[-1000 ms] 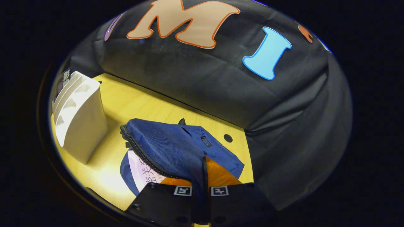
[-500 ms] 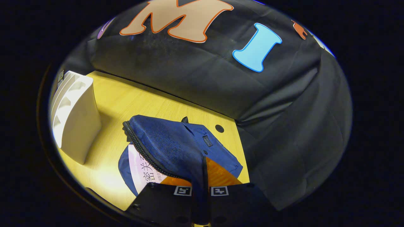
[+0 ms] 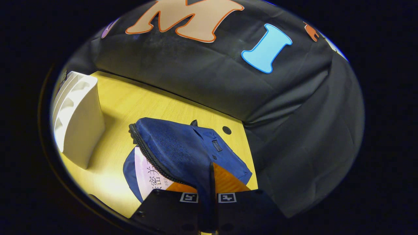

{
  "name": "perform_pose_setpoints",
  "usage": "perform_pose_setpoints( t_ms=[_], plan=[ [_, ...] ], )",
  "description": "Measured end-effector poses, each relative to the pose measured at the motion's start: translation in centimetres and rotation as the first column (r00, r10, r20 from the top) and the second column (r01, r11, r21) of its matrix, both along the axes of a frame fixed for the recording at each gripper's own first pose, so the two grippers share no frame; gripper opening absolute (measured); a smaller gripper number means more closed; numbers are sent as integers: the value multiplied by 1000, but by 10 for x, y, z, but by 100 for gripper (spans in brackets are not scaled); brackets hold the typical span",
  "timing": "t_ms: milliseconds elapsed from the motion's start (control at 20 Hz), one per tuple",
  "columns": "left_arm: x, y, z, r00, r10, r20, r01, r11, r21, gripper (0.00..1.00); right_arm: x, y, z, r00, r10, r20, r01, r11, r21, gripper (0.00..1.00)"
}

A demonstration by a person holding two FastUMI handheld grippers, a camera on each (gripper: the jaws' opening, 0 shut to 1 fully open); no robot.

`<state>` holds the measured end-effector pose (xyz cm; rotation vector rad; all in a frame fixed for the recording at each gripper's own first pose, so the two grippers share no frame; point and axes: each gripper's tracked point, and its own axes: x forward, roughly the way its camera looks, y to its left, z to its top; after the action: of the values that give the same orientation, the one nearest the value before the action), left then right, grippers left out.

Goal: Open the schoolbag, grab two books from the bookshelf and put them into the schoolbag.

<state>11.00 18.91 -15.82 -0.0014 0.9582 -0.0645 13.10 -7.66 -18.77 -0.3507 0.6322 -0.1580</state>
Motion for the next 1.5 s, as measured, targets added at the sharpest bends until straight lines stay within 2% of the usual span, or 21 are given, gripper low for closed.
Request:
perform_pose_setpoints(
  t_ms=[200,350,600,800,1050,1250,1350,1500],
  plan=[
    [-8,-6,5,999,35,-24,-35,999,-7,34,0,-1,0,1000,-3,3,3,1000,7,8],
    [-15,-6,22,997,77,4,-76,997,-12,34,1,-1,-1,1000,3,2,-3,1000,14,6],
    [-34,-5,78,984,161,74,-159,987,-34,34,1,-2,-1,1000,19,-2,-19,999,28,7],
    [-51,-15,137,960,214,181,-205,977,-68,34,1,-2,-3,999,43,3,-43,998,40,8],
    [-67,-82,174,949,216,231,-158,956,-248,33,-2,-3,-5,998,58,11,-59,996,71,6],
    [-68,-142,177,940,182,290,-85,944,-320,33,-4,-7,-6,998,63,18,-64,993,102,6],
    [-66,-183,168,941,167,293,-46,924,-379,33,-6,-7,-8,997,69,18,-70,991,114,6],
    [-63,-243,147,953,151,264,-6,878,-479,33,-6,-6,-10,996,90,14,-91,988,121,6]
  ],
)
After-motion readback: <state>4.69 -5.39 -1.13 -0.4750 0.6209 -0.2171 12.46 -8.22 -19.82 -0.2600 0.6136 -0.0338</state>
